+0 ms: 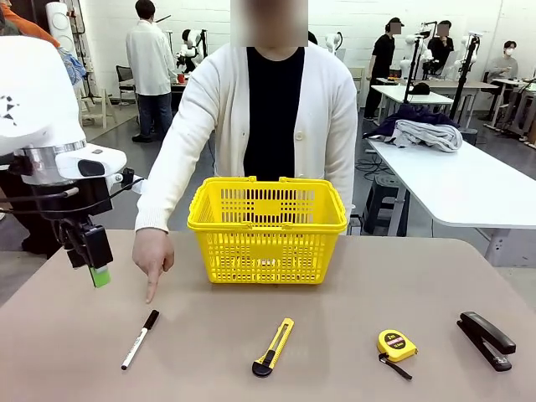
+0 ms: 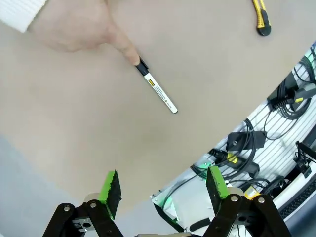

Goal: Place the items the person wants into the basket.
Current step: Pick up the item the person points to and place it in the Market Basket.

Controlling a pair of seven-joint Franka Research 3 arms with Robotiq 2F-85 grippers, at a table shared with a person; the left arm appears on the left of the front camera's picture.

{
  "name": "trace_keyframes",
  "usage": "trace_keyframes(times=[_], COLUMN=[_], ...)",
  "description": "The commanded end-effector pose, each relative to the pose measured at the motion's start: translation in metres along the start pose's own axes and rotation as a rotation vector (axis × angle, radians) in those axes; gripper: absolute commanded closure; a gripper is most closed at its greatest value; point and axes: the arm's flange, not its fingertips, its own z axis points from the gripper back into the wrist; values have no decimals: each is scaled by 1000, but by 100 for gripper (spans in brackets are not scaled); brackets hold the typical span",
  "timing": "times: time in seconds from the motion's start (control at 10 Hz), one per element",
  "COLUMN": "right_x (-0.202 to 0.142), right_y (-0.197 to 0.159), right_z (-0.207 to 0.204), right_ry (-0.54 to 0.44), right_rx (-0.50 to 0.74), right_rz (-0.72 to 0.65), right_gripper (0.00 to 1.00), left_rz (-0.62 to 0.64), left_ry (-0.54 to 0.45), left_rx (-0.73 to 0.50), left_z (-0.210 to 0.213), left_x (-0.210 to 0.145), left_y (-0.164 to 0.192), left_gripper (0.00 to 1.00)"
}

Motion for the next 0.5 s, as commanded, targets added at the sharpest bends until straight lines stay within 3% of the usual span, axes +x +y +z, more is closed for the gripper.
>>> trace_keyframes(times=[0.0, 0.4], right_x=[0, 0], right_y=[-1, -1], right_z=[-3, -3], right_ry=[-7, -7], right_rx=[20, 20], right_rz=[8, 8], right_gripper=[0, 0], left_rz=[33, 0], left_ry=[-37, 0], left_rx=[31, 0], left_z=[-2, 0], left_x=[-6, 0], left_y=[6, 0], left_gripper=[10, 10])
